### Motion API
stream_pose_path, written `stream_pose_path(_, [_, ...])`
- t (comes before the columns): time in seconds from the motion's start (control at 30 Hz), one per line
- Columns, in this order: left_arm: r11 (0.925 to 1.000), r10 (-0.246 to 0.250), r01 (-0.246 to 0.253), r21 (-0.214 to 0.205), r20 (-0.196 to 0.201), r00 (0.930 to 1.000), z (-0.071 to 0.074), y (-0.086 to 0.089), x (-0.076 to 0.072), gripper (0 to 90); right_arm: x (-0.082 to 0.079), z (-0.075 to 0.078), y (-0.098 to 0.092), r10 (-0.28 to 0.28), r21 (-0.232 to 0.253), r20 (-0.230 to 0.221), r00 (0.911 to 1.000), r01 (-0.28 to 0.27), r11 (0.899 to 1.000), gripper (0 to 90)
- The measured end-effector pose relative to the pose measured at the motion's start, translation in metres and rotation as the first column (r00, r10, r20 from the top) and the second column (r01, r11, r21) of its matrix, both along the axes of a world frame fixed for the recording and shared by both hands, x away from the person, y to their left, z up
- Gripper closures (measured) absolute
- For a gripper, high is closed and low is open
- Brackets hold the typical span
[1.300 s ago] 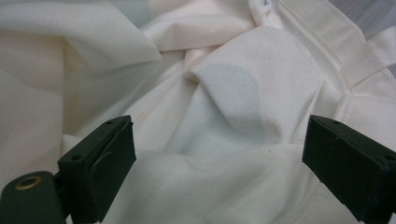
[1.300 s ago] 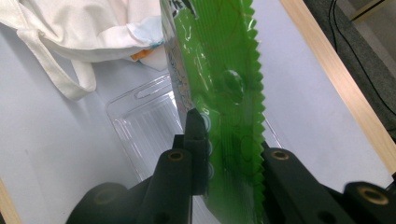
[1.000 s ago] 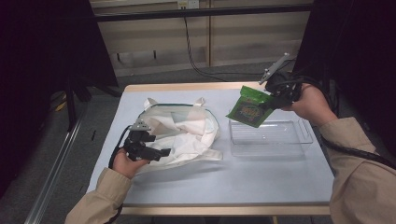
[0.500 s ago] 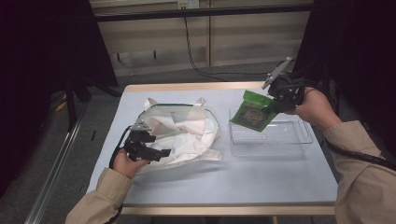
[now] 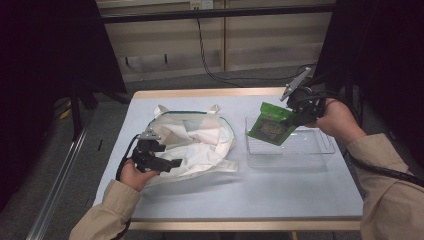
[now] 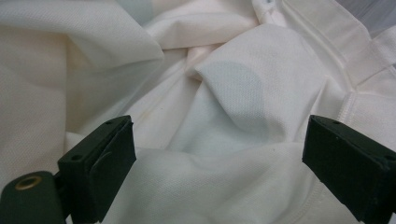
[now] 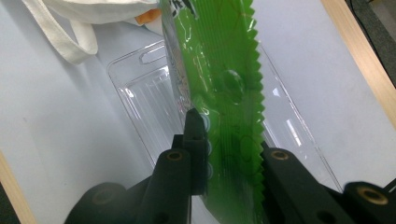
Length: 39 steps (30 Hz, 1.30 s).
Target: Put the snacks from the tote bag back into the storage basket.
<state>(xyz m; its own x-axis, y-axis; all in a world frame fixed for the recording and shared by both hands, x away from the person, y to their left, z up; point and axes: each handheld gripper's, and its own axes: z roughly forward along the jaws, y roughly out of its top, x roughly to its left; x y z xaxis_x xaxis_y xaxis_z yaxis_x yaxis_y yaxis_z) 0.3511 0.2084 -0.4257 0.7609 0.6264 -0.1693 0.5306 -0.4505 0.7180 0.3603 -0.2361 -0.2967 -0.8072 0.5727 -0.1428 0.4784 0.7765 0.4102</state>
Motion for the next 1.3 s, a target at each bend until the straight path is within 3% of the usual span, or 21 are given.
stream_pose_path(0.27, [1.0,0.001,-0.001,0.008,0.002,1.0,0.002,0.0,-0.001,9.3,-0.002,-0.002,0.001,0.024,-0.009,0.003,0.9997,-0.024,1.0,78.9])
stream_pose_path(0.73, [1.0,0.003,-0.003,0.004,0.011,0.9999,0.002,0.0,-0.001,9.2,-0.006,0.003,-0.007,0.0,-0.011,0.004,1.0,0.0,1.0,78.9])
stream_pose_path(1.3, [1.0,-0.002,0.002,0.009,0.005,1.0,0.003,0.0,-0.001,9.2,-0.01,-0.003,-0.008,0.041,-0.032,0.0,0.9992,-0.041,0.999,78.8])
